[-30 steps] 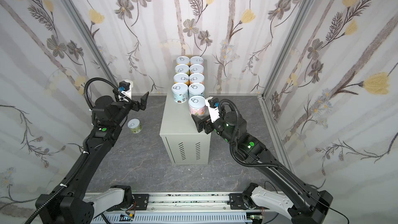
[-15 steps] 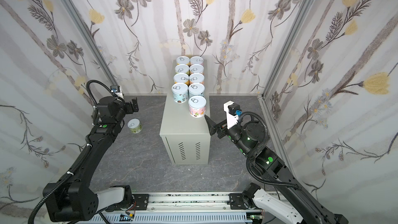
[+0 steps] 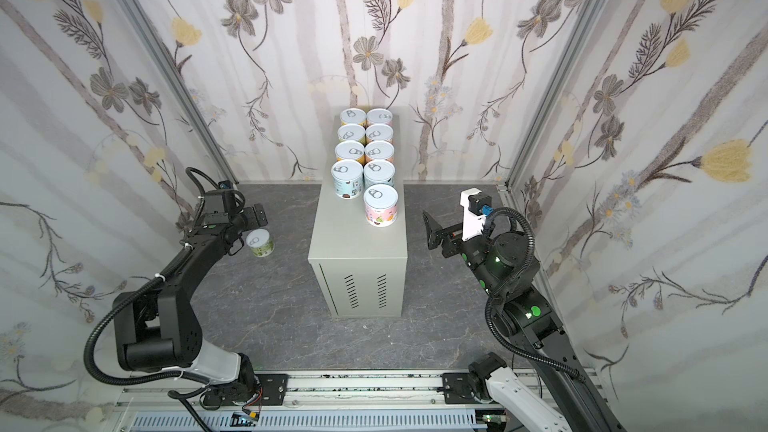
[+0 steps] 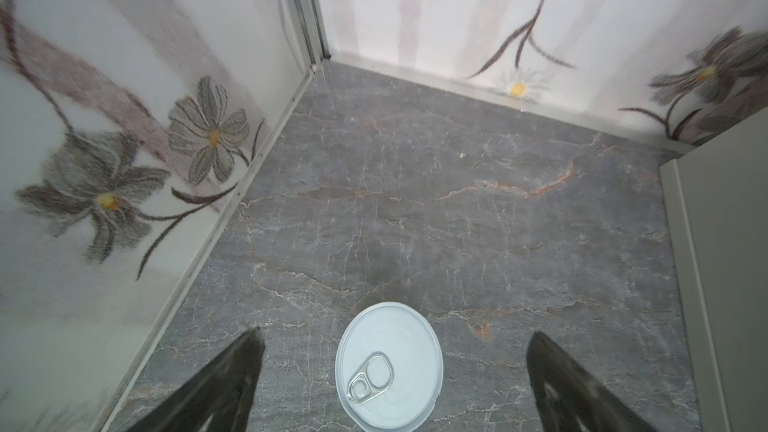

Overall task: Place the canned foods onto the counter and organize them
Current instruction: 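Grasp the green floor can with the left gripper while the right waits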

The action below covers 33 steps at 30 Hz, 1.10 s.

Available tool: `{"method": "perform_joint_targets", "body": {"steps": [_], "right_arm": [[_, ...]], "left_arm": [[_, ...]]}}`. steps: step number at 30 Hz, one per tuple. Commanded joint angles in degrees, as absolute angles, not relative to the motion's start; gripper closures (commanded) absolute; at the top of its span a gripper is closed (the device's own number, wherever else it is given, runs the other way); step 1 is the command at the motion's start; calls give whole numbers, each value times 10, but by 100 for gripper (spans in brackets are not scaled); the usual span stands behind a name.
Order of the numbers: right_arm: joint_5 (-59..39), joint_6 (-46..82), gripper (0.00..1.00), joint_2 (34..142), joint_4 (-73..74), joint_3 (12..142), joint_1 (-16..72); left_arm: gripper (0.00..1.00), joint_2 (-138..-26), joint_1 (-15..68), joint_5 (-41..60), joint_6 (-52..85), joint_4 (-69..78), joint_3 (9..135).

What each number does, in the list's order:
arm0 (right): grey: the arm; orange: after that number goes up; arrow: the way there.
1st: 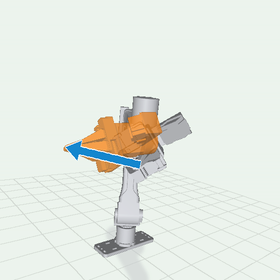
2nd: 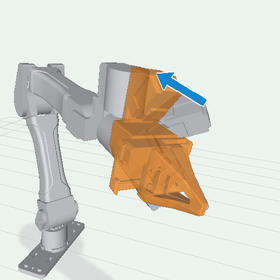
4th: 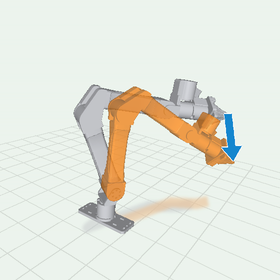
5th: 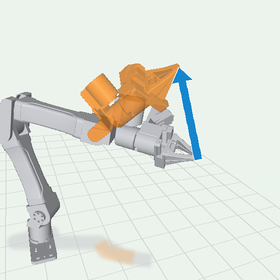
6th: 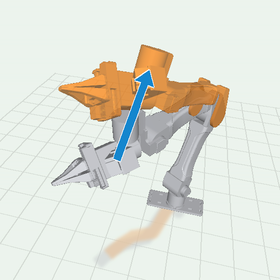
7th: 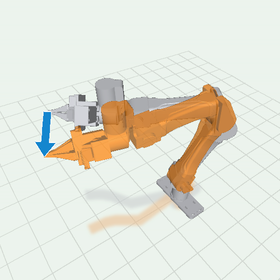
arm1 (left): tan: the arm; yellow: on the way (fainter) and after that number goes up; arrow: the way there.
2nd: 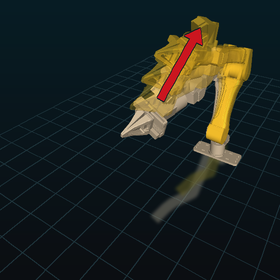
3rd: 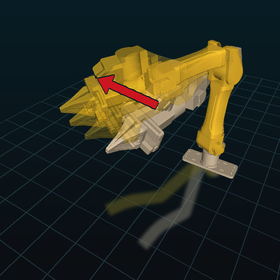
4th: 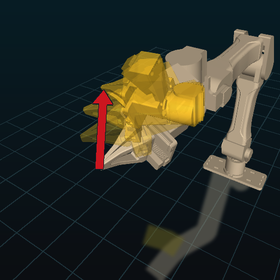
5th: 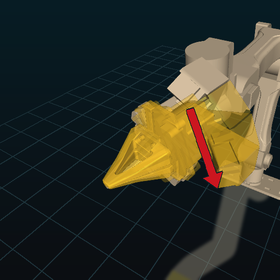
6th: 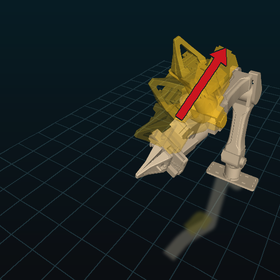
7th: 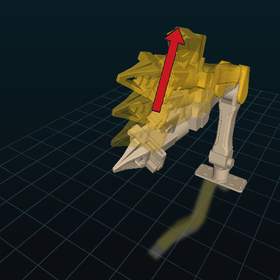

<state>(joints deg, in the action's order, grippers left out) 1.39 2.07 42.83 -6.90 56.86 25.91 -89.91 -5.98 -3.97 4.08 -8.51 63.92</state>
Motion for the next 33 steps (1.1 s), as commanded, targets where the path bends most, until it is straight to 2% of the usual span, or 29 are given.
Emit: {"method": "perform_joint_targets", "body": {"steps": [1,13,25,33], "right_arm": [[-25,24,0,439,-58,570,237],[-95,41,0,482,32,571,171],[-178,46,0,542,65,578,125],[-207,46,0,555,77,570,110]], "left_arm": [[0,-942,-63,-32,46,-99,662],[0,-1075,-67,-45,71,-104,694],[0,-1039,-66,-39,84,-94,627],[12,-1030,-61,-36,90,-83,621]]}}
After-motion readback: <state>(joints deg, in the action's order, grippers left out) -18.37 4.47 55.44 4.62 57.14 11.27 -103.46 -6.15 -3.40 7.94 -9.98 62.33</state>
